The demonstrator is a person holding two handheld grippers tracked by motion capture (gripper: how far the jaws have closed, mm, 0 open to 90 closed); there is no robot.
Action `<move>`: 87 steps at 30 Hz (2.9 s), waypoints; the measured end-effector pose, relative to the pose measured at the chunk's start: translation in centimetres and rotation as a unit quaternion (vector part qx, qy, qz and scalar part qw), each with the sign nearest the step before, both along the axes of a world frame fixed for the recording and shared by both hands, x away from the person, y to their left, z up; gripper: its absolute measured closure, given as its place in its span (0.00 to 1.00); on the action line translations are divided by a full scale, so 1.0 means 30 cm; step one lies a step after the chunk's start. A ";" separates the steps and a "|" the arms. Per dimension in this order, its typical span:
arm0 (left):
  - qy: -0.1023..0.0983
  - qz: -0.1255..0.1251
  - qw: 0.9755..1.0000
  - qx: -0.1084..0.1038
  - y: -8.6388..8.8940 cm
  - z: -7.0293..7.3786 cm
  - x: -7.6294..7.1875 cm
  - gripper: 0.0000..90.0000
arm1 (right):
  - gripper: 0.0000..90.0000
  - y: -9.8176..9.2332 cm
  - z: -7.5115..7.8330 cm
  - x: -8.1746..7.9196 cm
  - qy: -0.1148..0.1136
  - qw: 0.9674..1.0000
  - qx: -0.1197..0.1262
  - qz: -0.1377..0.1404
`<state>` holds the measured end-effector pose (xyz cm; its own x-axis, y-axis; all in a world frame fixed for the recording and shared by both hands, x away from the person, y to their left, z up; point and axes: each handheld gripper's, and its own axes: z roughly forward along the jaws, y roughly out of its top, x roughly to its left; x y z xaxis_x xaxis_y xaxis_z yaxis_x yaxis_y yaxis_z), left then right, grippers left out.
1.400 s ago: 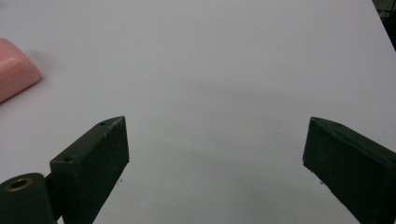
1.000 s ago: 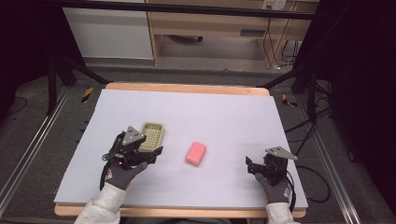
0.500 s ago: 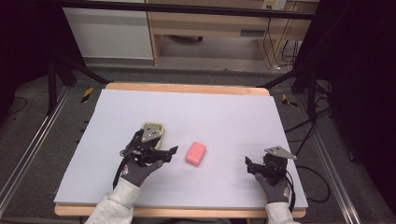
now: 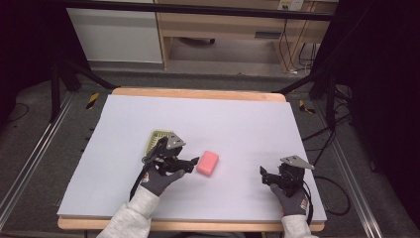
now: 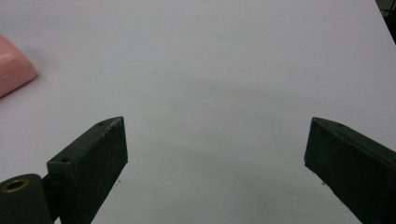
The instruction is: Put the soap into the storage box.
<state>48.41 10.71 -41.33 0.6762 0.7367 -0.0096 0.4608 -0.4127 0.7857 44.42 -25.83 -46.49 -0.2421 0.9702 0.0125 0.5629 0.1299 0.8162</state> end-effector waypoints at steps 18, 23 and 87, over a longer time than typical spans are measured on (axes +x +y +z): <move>0.017 -0.010 1.000 0.017 -0.091 -0.030 0.035 0.25 | 0.07 0.005 -0.001 0.002 0.002 1.000 -0.002 0.002; 0.020 -0.014 0.999 0.025 -0.113 -0.035 0.040 0.25 | 0.07 0.004 -0.001 0.002 0.003 1.000 -0.001 0.002; 0.091 -0.005 0.992 0.086 -0.252 -0.180 0.109 0.41 | 0.08 0.007 -0.004 0.006 0.011 1.000 -0.005 0.006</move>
<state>51.68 3.14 -46.72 0.6814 0.7319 -0.0067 0.5840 -0.5382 0.6077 44.59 -25.61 -46.62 -0.2532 0.9674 0.0084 0.5792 0.1446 0.8023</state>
